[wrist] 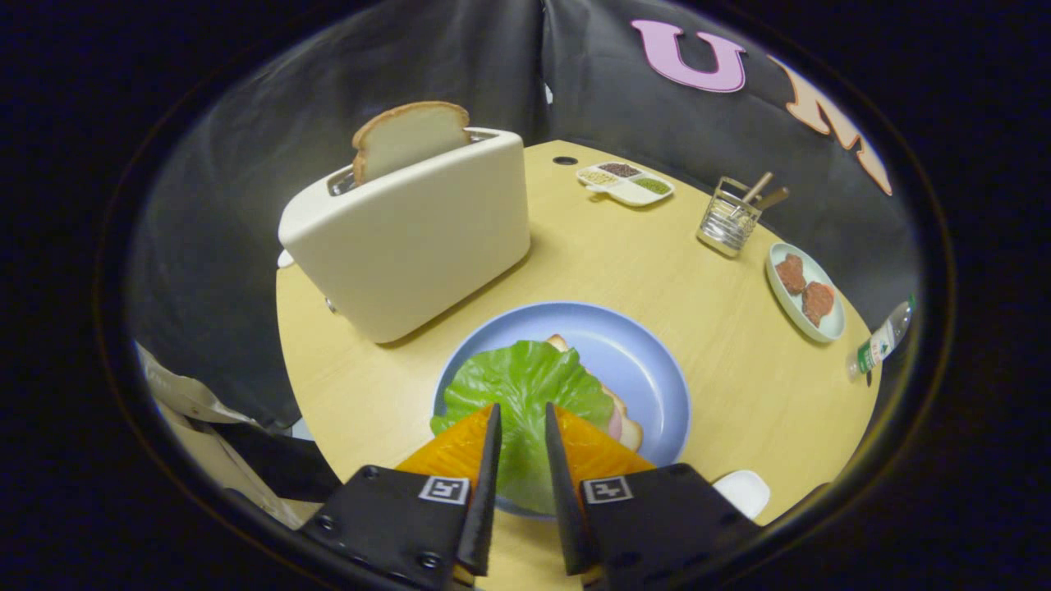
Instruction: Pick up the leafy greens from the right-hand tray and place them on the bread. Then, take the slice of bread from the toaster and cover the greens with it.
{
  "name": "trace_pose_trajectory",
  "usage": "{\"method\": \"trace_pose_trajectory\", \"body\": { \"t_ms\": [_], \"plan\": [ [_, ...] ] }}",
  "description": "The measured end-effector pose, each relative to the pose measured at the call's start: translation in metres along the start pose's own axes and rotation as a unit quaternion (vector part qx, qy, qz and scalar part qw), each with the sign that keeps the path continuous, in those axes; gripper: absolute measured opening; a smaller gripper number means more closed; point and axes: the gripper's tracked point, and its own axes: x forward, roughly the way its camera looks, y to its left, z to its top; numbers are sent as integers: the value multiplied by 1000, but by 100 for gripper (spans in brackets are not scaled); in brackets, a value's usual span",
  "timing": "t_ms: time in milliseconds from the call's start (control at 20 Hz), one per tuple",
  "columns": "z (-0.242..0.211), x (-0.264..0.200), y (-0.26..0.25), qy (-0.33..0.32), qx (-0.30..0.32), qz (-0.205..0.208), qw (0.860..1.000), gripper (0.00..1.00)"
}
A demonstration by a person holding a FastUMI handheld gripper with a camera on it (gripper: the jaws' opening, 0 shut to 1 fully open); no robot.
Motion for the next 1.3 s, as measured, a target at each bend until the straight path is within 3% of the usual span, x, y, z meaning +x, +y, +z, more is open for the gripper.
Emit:
{"method": "trace_pose_trajectory", "body": {
  "t_ms": [300, 750, 1300],
  "plan": [
    [29, -17, 13, -29, -13, -5, 999, 97],
    [109, -55, 40, -88, 7, 9, 996, 98],
    [192, -57, 66, -111, 17, 19, 993, 98]
  ]
}}
